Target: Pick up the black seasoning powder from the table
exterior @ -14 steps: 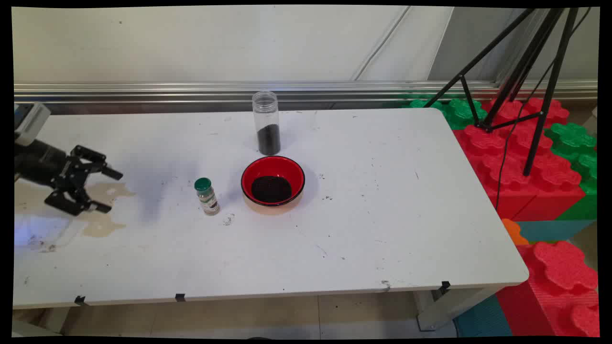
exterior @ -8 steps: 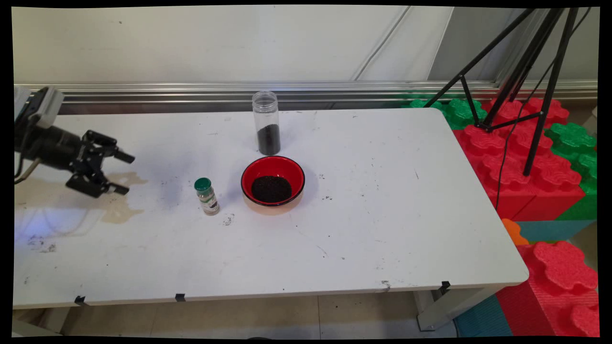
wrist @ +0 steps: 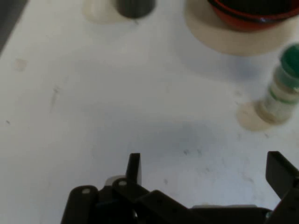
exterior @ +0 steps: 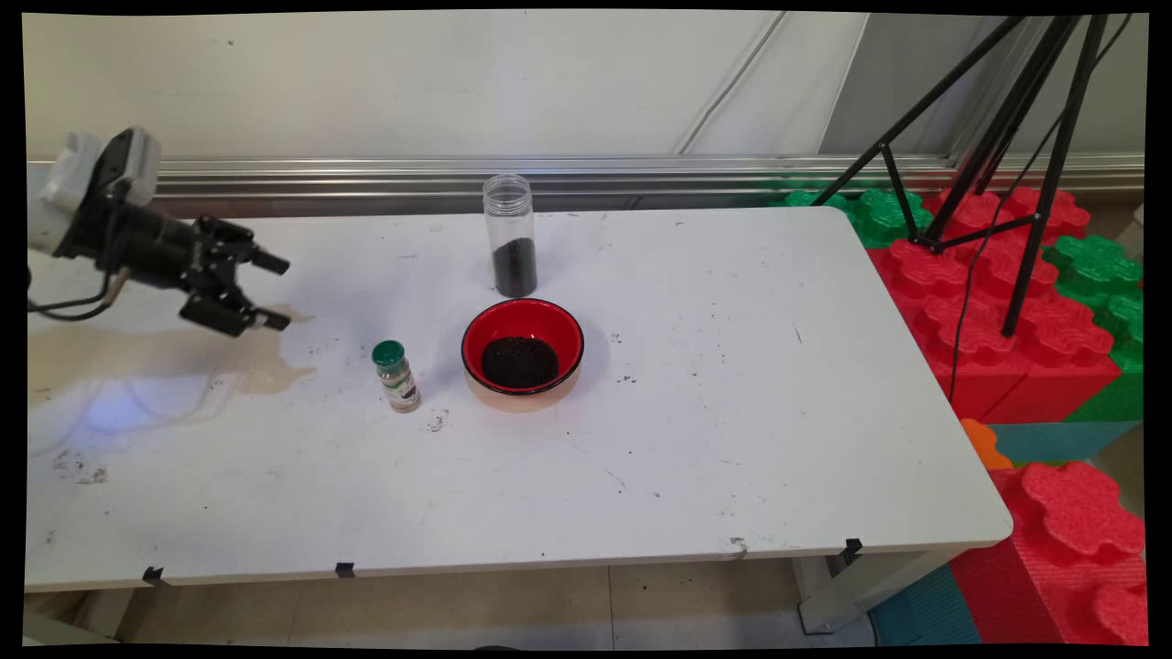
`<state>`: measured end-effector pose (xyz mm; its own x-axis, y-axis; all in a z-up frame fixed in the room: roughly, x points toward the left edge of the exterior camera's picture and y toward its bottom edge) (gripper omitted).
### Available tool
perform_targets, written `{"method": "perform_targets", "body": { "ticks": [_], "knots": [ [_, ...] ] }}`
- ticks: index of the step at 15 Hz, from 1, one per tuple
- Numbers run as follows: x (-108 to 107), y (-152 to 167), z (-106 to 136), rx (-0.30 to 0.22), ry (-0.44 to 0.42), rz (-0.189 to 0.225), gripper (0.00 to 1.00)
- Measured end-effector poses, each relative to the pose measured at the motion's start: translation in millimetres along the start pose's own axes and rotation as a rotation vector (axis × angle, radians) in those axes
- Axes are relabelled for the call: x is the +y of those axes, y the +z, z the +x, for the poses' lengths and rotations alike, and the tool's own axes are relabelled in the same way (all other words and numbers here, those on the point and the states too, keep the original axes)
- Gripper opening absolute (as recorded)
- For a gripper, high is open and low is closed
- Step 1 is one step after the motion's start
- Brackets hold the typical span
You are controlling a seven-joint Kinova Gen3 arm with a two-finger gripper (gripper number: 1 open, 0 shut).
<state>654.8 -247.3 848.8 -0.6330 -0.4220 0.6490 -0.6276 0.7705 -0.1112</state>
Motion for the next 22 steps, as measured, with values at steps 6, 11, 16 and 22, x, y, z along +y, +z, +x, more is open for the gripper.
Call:
{"method": "perform_targets", "body": {
  "ticks": [6,11,16,22],
  "knots": [
    [-15,27,30,0.048,-0.029,0.053,1.0],
    [-25,57,43,0.105,-0.04,0.055,1.0],
    [-32,82,44,0.149,-0.044,0.047,1.0],
    [-42,124,36,0.207,-0.044,0.023,1.0]
  ]
}}
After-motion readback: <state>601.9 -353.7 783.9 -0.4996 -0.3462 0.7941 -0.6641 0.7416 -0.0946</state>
